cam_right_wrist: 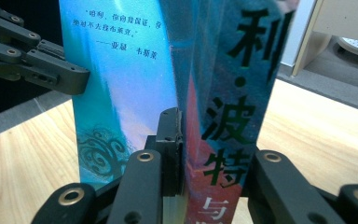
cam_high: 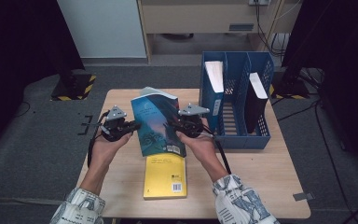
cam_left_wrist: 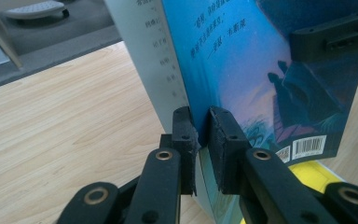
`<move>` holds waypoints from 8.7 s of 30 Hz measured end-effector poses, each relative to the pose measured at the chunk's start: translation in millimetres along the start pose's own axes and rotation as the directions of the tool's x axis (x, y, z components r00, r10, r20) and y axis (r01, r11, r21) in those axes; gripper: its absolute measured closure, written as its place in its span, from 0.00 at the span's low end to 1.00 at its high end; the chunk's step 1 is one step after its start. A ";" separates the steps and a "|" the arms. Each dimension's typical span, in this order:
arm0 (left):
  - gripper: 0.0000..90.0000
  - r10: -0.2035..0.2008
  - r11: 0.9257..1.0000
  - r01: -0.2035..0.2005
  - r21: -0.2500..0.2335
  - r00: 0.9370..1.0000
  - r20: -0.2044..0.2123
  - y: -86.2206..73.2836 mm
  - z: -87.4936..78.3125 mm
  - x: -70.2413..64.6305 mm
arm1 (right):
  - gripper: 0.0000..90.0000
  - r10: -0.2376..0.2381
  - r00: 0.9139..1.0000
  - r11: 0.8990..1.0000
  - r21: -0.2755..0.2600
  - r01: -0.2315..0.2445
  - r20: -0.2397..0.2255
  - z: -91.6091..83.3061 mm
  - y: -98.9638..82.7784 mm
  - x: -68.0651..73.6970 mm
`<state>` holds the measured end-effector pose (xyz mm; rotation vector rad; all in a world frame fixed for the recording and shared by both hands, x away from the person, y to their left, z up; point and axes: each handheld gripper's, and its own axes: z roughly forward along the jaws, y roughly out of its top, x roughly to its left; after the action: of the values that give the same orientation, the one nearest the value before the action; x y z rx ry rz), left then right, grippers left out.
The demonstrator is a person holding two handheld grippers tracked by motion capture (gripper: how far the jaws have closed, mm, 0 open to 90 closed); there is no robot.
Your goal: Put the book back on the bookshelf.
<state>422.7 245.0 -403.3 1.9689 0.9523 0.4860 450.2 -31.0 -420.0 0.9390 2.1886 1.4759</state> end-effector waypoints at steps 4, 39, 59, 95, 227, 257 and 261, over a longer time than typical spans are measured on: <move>0.90 0.008 1.000 -0.008 -0.018 1.000 0.008 -5.0 -8.4 -7.6 | 0.80 -0.006 1.000 1.000 -0.020 0.006 -0.008 -10.1 -7.2 7.6; 0.64 -0.038 0.996 0.037 -0.083 0.999 -0.014 -54.1 -14.5 -32.9 | 0.66 -0.039 0.977 0.998 -0.061 0.026 -0.210 -52.1 -16.8 43.2; 0.31 -0.033 0.991 0.045 0.129 0.996 -0.088 -117.4 -4.7 -30.6 | 0.68 -0.056 0.964 0.997 -0.057 0.042 -0.258 -52.5 14.7 39.9; 0.10 -0.040 0.980 0.055 0.193 0.996 -0.078 -125.3 0.4 -21.7 | 0.79 0.031 0.974 0.998 -0.053 -0.044 -0.224 -38.9 22.5 26.7; 0.01 -0.071 0.966 0.109 0.233 0.983 -0.167 -148.0 12.9 -7.0 | 0.81 0.408 0.912 0.884 -0.267 -0.385 0.035 -251.2 30.4 -79.1; 0.00 -0.075 0.971 0.109 0.211 0.984 -0.164 -150.4 13.8 -7.7 | 0.81 0.426 0.876 0.894 -0.250 -0.371 0.226 -243.1 46.8 -127.4; 0.00 -0.074 0.971 0.108 0.212 0.984 -0.162 -149.9 14.6 -7.6 | 0.81 0.421 0.873 0.898 -0.251 -0.362 0.246 -240.9 50.7 -130.8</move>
<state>362.1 280.4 -536.7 2.0954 1.2336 0.5022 416.5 -273.8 -287.3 1.4927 1.6665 1.5647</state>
